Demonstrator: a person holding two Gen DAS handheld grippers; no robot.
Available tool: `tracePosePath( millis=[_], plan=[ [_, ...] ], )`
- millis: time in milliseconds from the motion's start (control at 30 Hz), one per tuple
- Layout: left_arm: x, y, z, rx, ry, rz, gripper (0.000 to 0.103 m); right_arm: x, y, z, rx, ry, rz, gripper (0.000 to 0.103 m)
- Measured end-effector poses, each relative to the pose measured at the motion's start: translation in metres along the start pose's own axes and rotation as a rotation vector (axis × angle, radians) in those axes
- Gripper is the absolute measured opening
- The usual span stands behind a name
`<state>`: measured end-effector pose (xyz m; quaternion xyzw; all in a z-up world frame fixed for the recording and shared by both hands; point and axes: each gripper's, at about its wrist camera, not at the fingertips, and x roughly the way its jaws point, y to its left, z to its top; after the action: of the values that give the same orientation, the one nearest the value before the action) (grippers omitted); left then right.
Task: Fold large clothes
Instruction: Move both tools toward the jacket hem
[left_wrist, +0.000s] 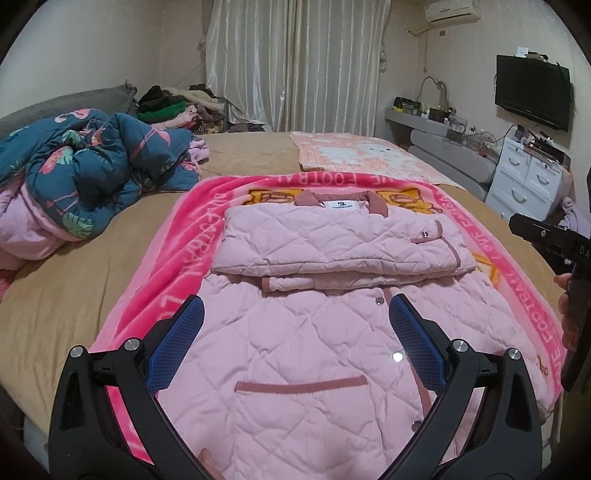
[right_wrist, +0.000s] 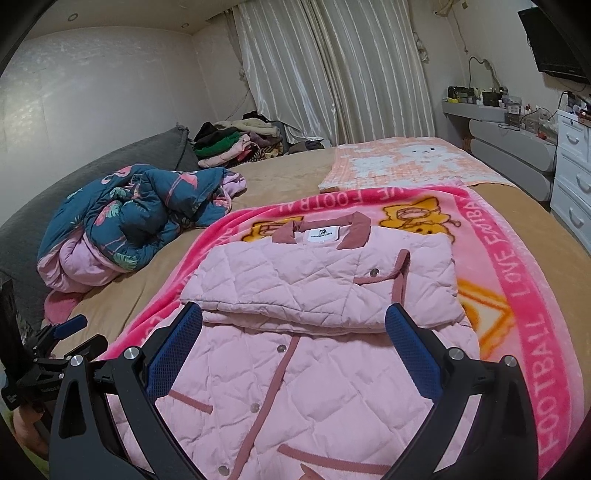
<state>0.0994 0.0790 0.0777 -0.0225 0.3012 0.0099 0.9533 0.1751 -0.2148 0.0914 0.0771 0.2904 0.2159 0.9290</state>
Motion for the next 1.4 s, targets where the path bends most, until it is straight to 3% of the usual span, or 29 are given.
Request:
tracePosePath(
  millis=[600, 1400],
  plan=[
    [-0.024, 0.004, -0.029, -0.003, 0.035, 0.062, 0.094, -0.022, -0.003, -0.024, -0.027, 0.036, -0.012, 0.099],
    [-0.024, 0.056, -0.076, -0.117, 0.151, 0.171, 0.094, -0.027, -0.022, -0.060, -0.023, 0.127, -0.044, 0.099]
  ],
)
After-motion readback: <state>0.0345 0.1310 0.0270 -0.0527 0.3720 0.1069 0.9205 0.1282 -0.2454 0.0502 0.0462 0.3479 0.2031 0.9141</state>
